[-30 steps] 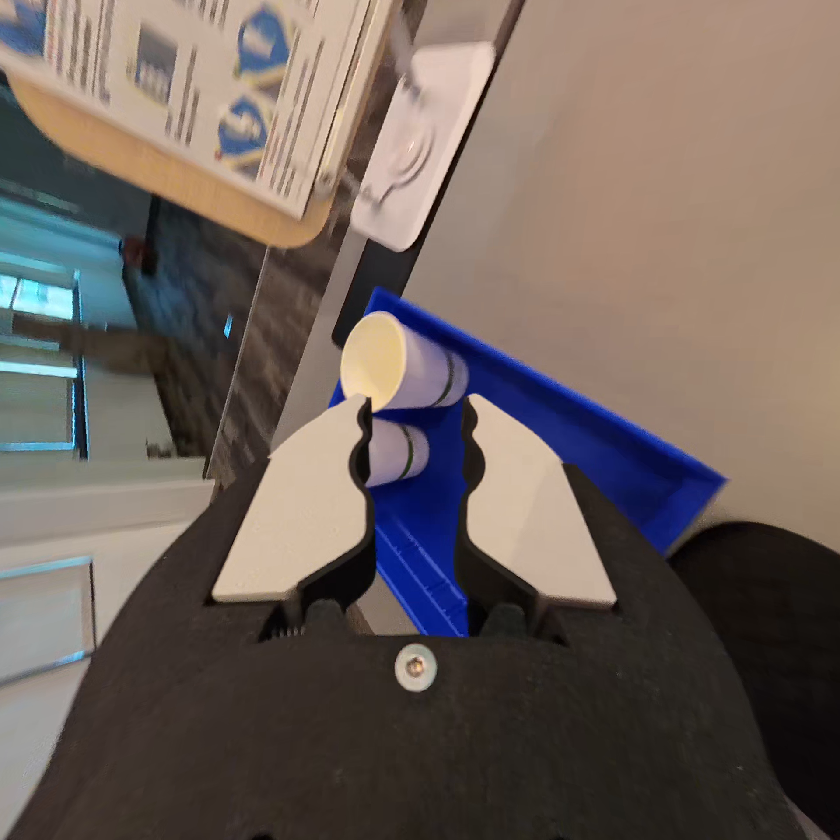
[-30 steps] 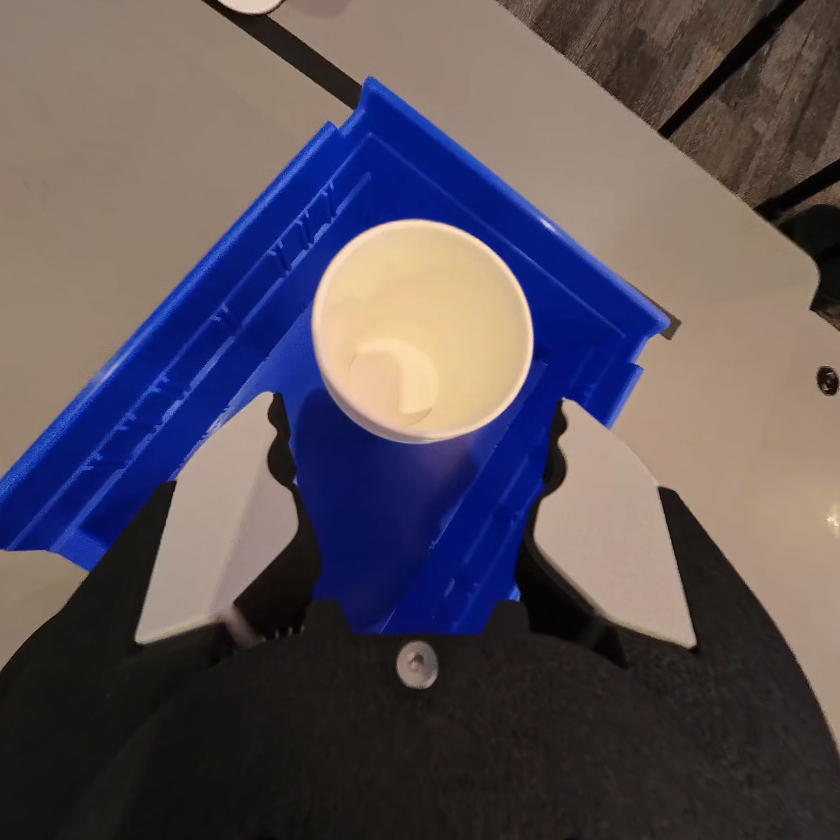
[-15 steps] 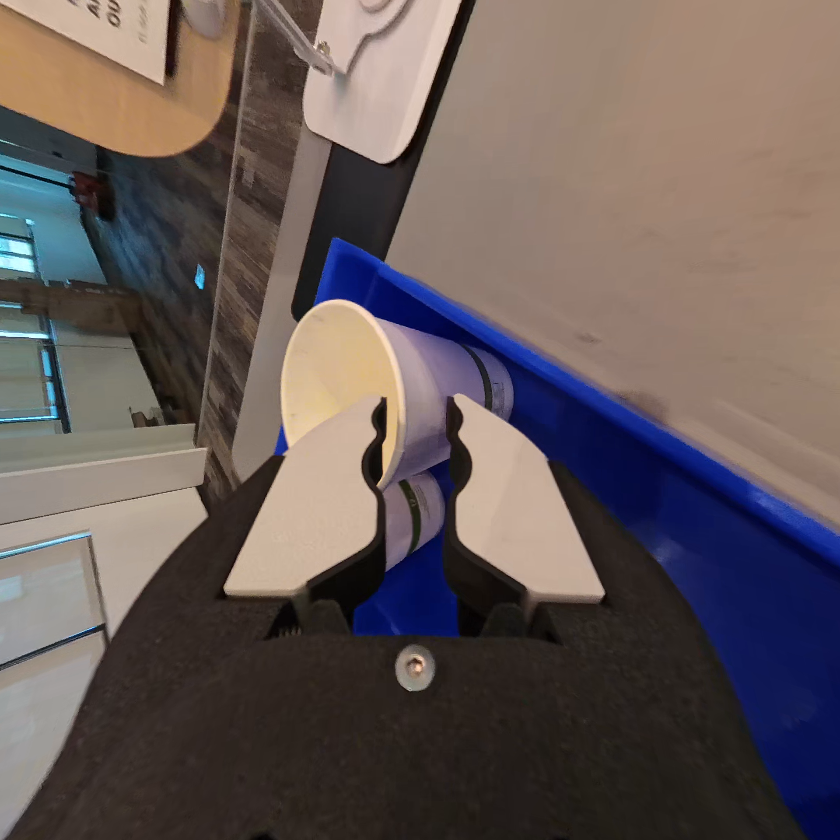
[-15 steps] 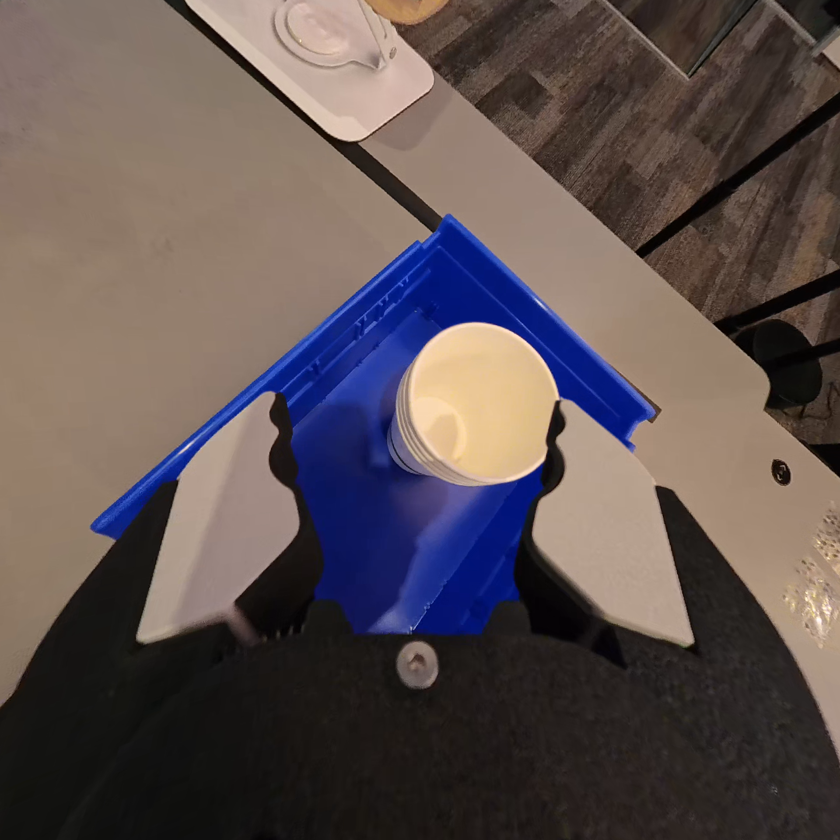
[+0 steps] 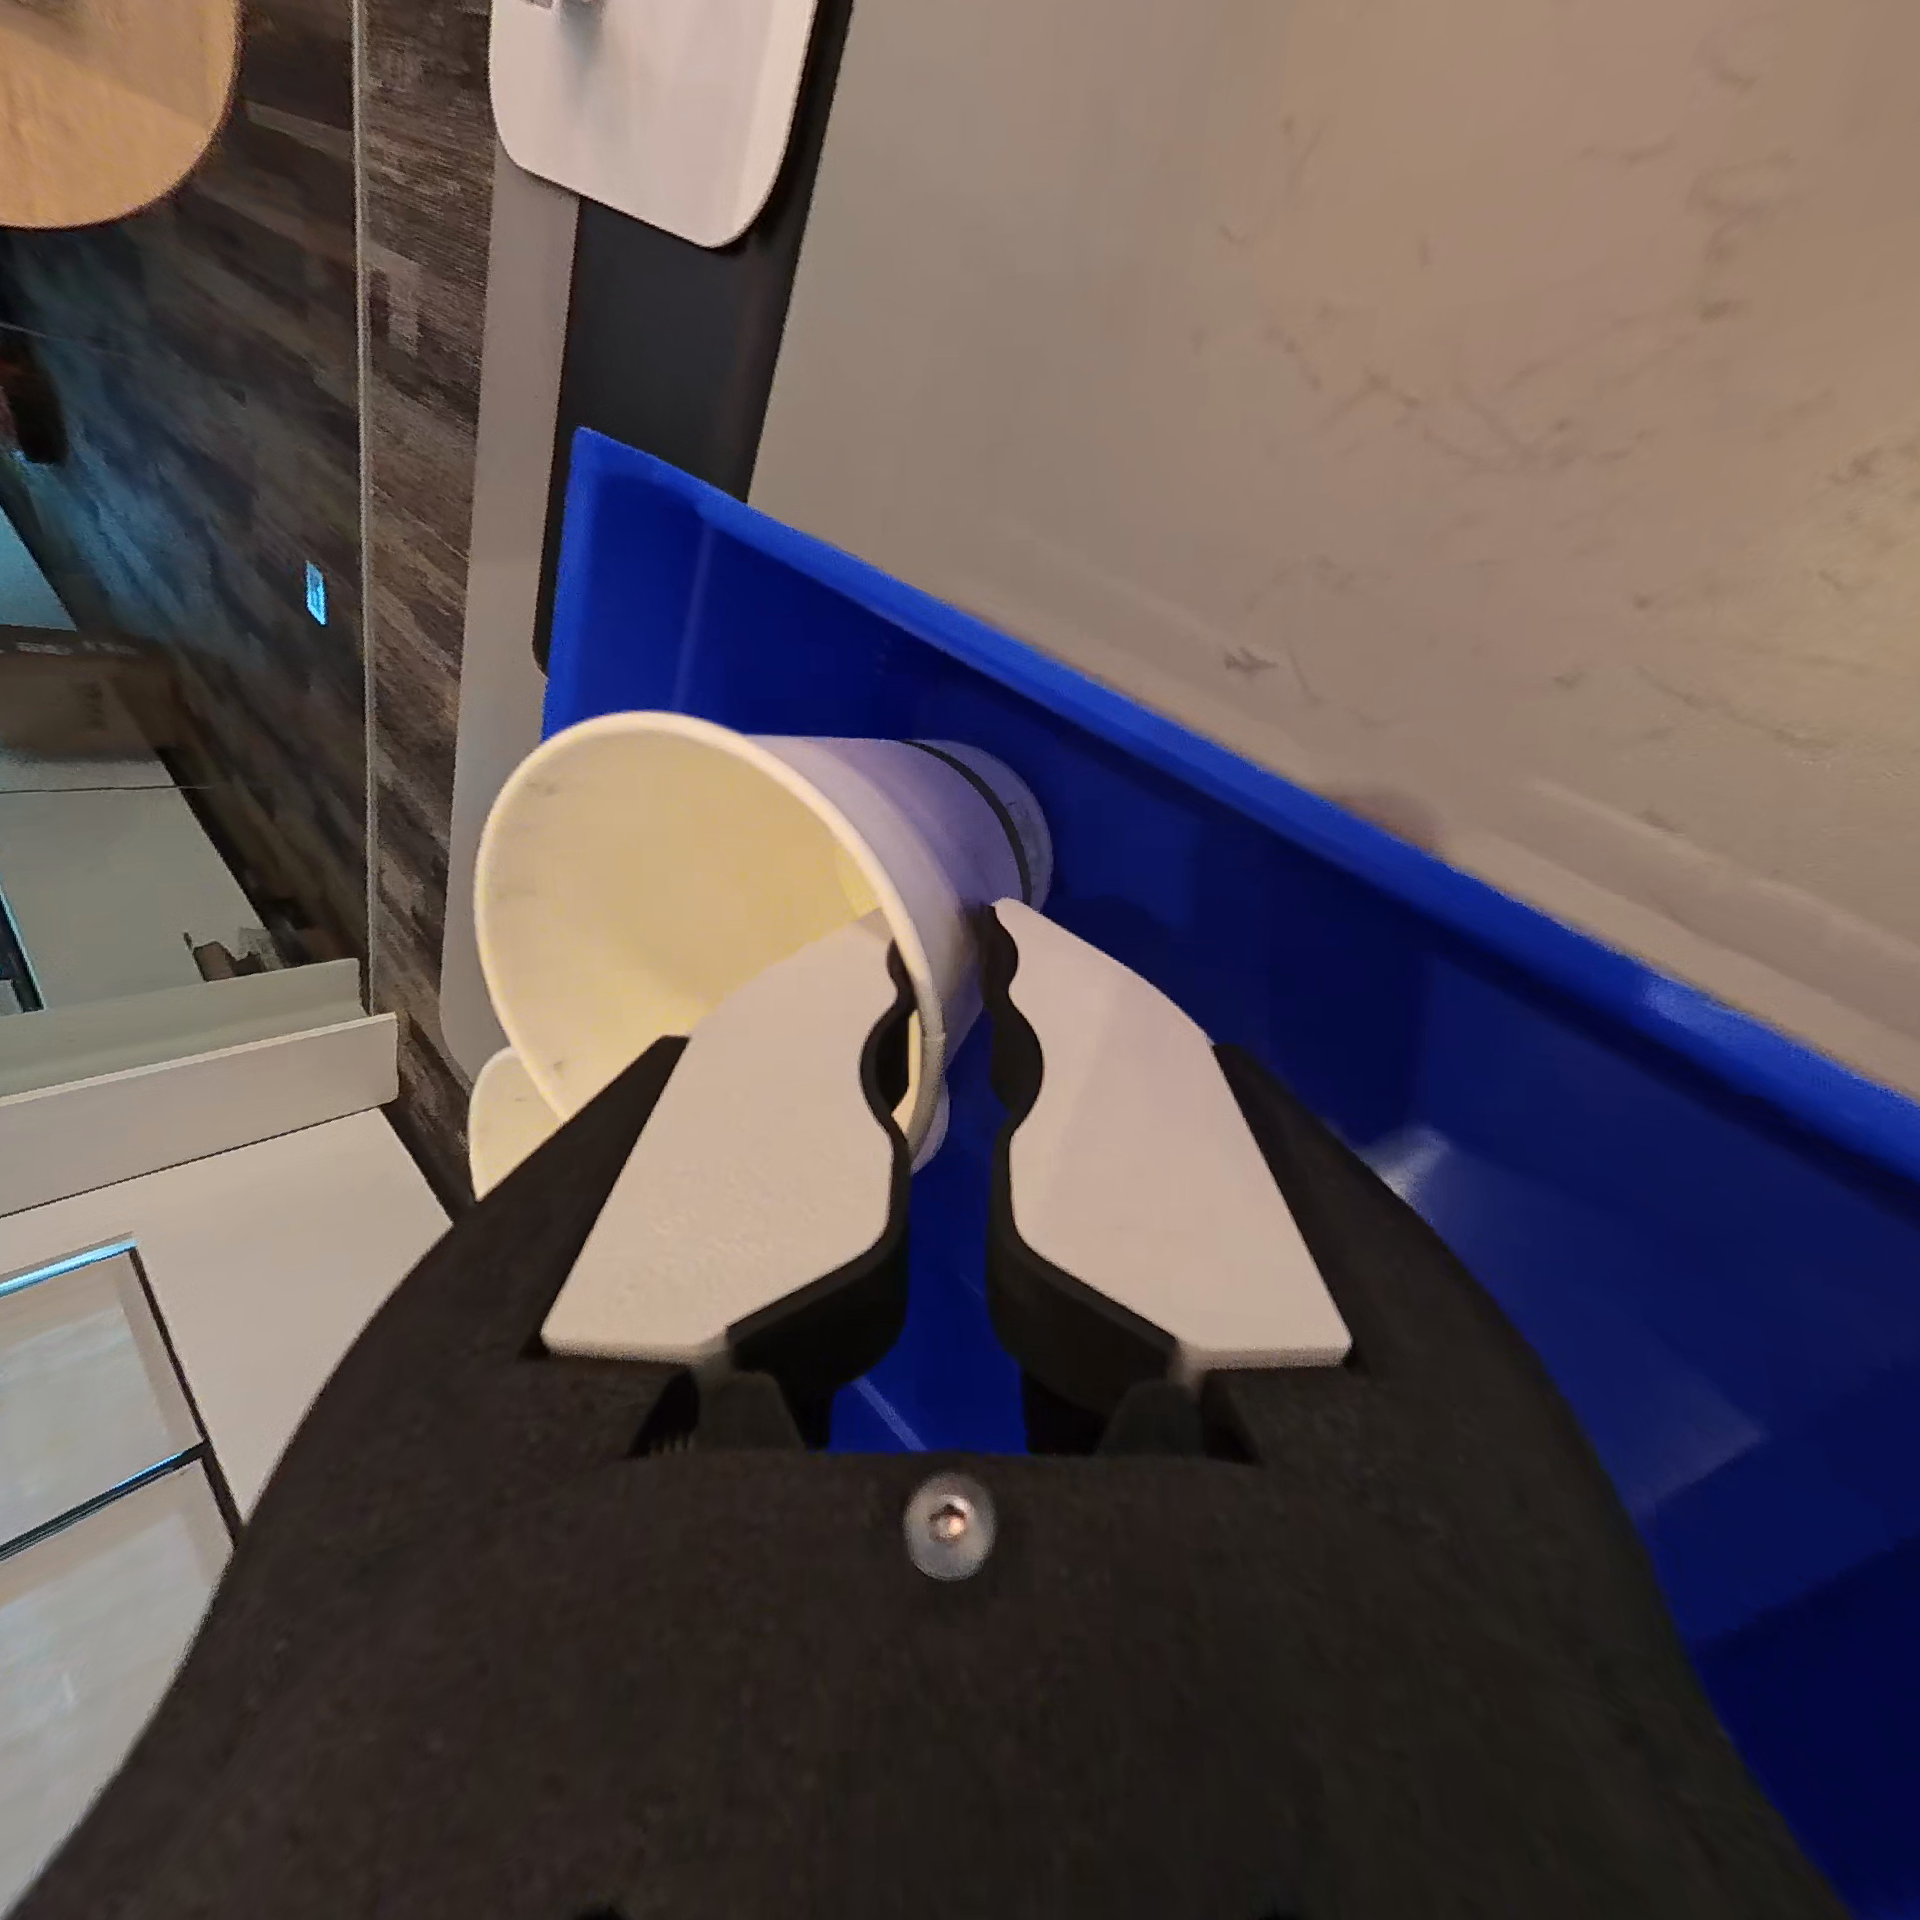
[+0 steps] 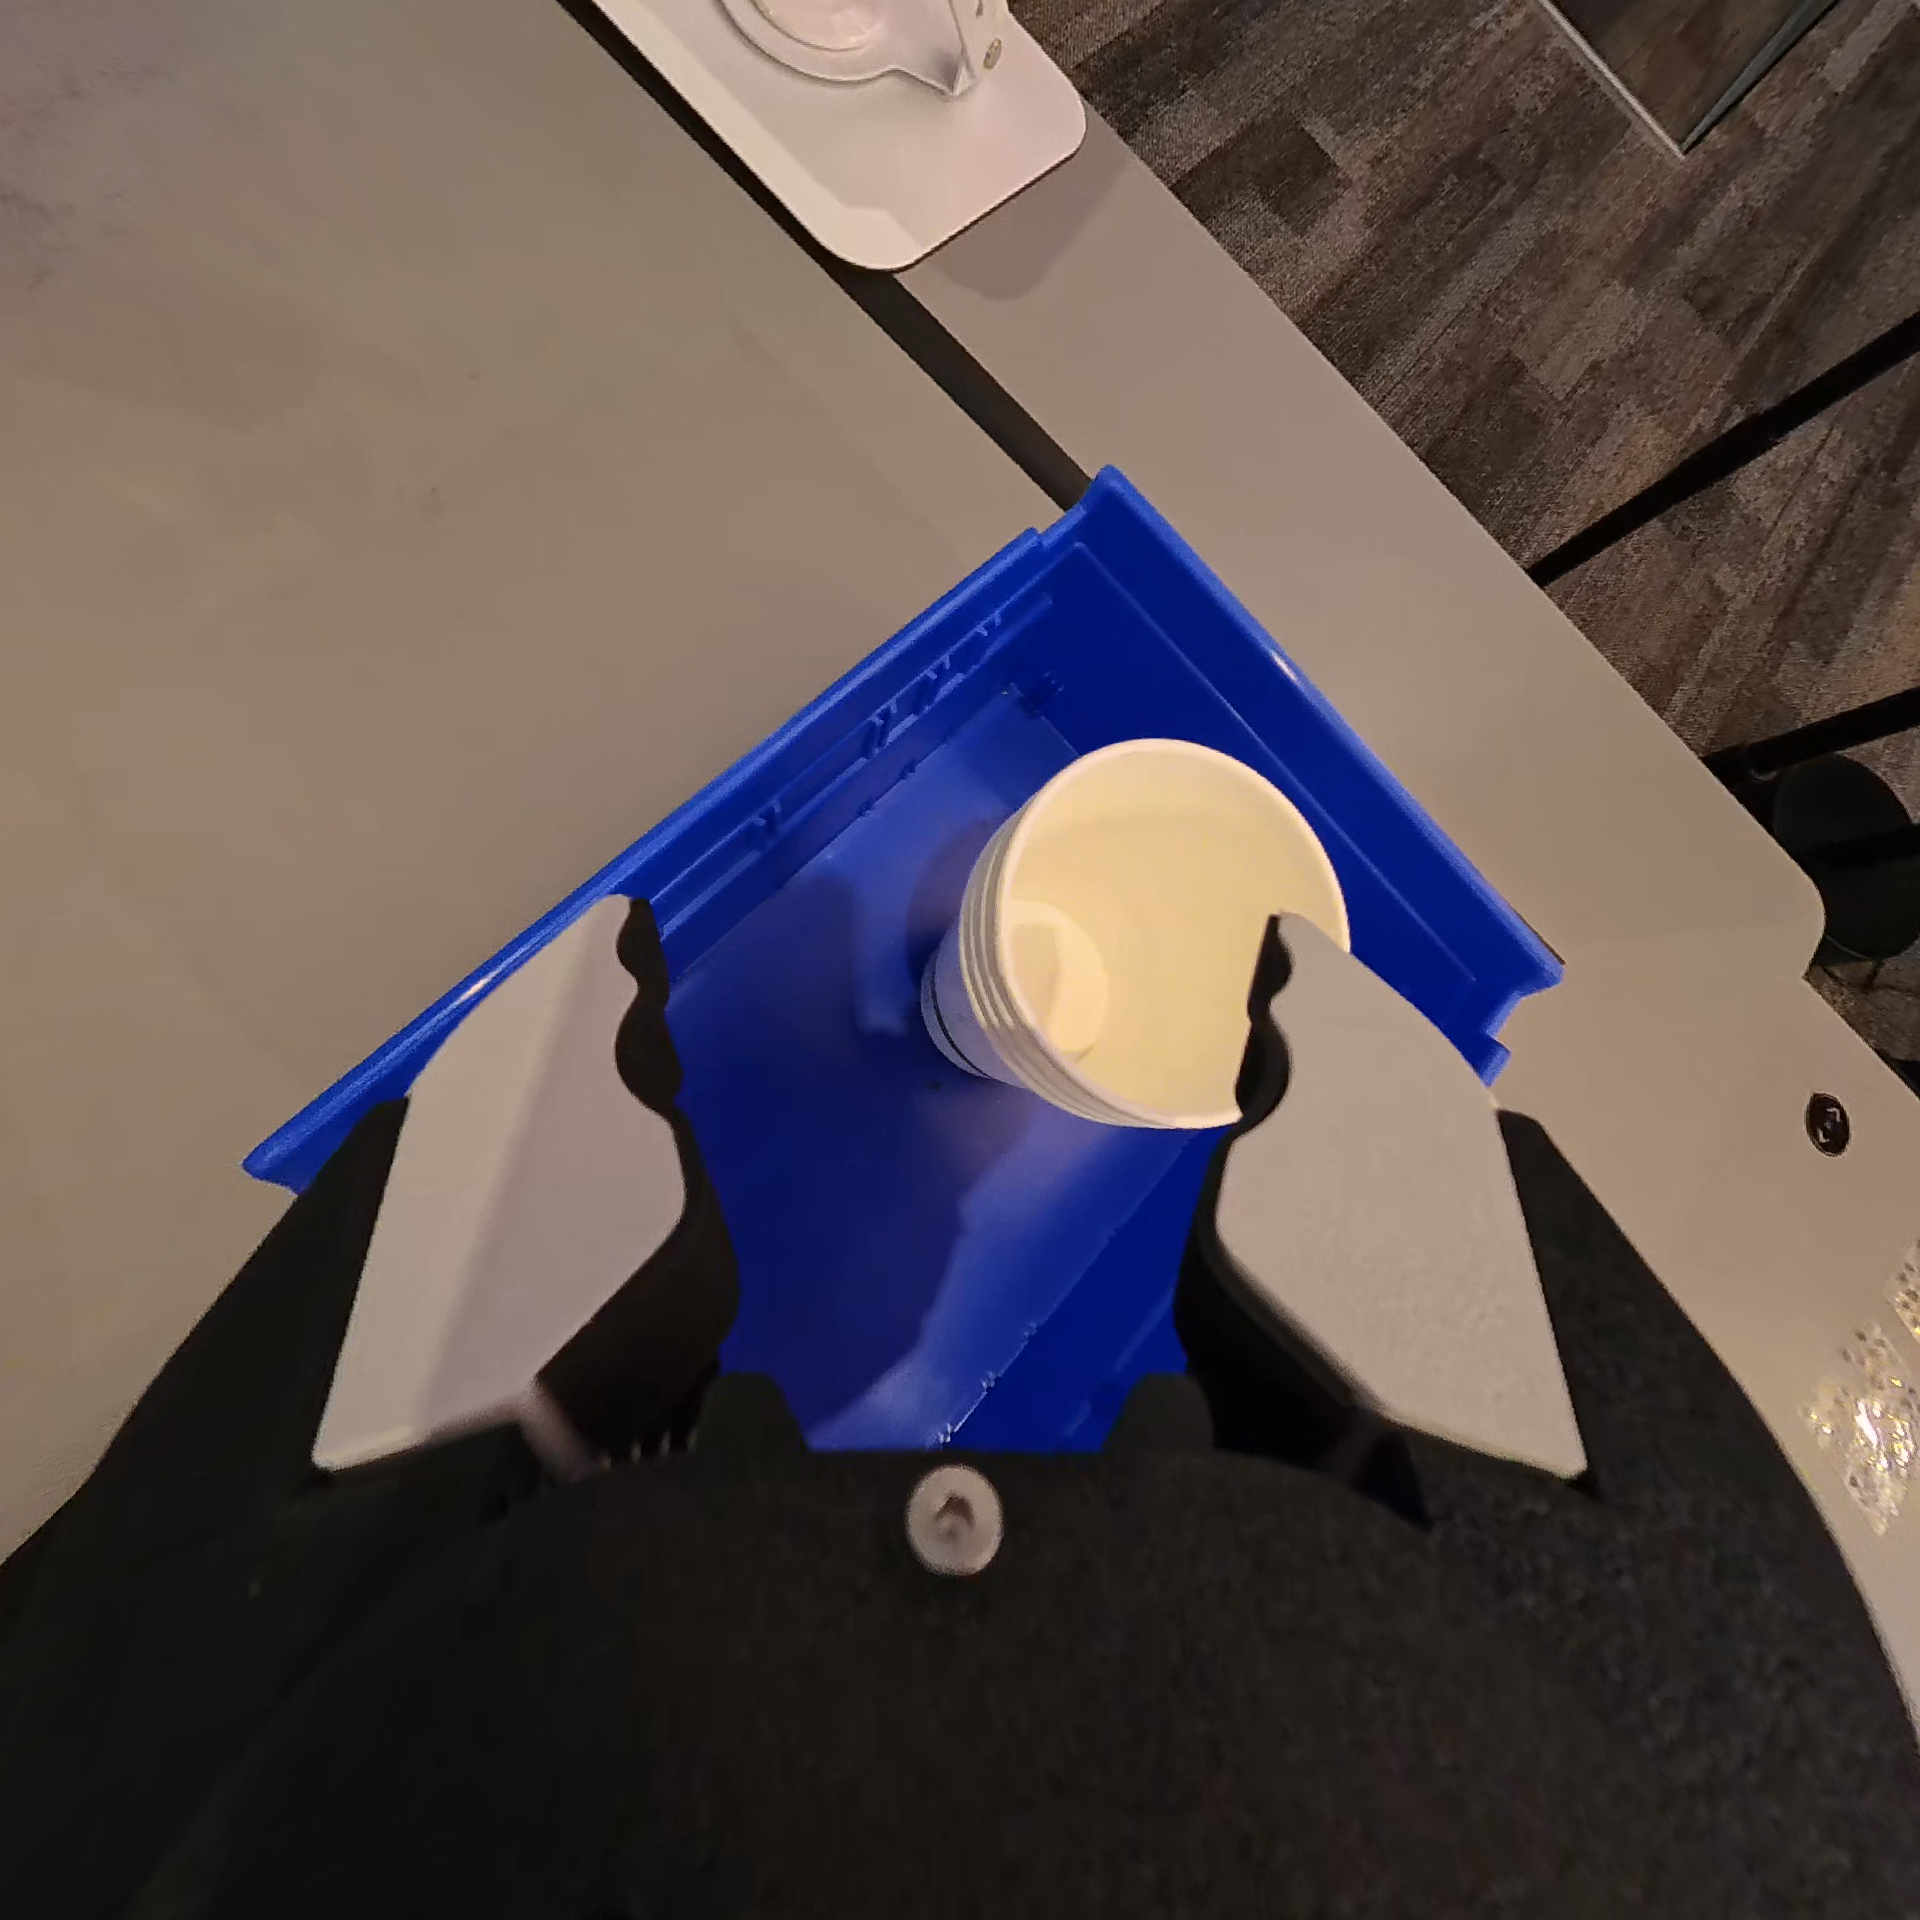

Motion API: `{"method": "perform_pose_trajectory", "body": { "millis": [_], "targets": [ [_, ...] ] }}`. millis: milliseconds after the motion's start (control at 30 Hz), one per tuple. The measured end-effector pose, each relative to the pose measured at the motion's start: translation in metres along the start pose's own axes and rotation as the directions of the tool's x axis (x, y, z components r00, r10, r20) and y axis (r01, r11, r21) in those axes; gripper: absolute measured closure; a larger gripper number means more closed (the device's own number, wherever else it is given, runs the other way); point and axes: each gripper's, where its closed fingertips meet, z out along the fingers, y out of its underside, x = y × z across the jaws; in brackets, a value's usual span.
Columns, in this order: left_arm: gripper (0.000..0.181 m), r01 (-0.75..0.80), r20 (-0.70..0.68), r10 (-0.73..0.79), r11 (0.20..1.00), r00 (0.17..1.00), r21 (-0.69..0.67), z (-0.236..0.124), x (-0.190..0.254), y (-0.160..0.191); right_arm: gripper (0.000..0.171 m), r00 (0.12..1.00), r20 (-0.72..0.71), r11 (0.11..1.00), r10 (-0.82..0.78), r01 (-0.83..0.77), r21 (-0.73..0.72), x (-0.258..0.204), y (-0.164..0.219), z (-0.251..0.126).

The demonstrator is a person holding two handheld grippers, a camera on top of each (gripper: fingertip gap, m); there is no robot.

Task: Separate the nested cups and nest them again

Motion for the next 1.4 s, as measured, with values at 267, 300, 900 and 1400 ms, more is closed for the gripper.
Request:
{"method": "perform_pose_trajectory", "body": {
  "millis": [267,300,900,1400],
  "targets": [
    [0.173,0.006,0.003,-0.006,1.000,1.000,0.017,-0.004,-0.002,0.004,0.066,1.000,0.013,1.000,-0.010,0.010,-0.018,-0.002,0.003,0.001],
    [0.174,0.013,0.005,-0.013,1.000,1.000,0.023,-0.007,-0.003,0.004,0.066,1.000,0.014,1.000,-0.014,0.014,-0.023,-0.003,0.004,0.002],
    [0.181,0.029,0.190,-0.098,0.942,0.977,0.334,-0.126,-0.034,-0.033,0.071,0.994,-0.062,0.996,-0.086,0.087,0.016,-0.009,-0.018,-0.011],
    [0.181,-0.179,-0.178,0.467,0.623,0.866,0.761,-0.182,0.139,-0.188,0.067,0.804,0.324,0.773,-0.499,0.244,0.586,-0.217,-0.149,-0.050]
  ]
}}
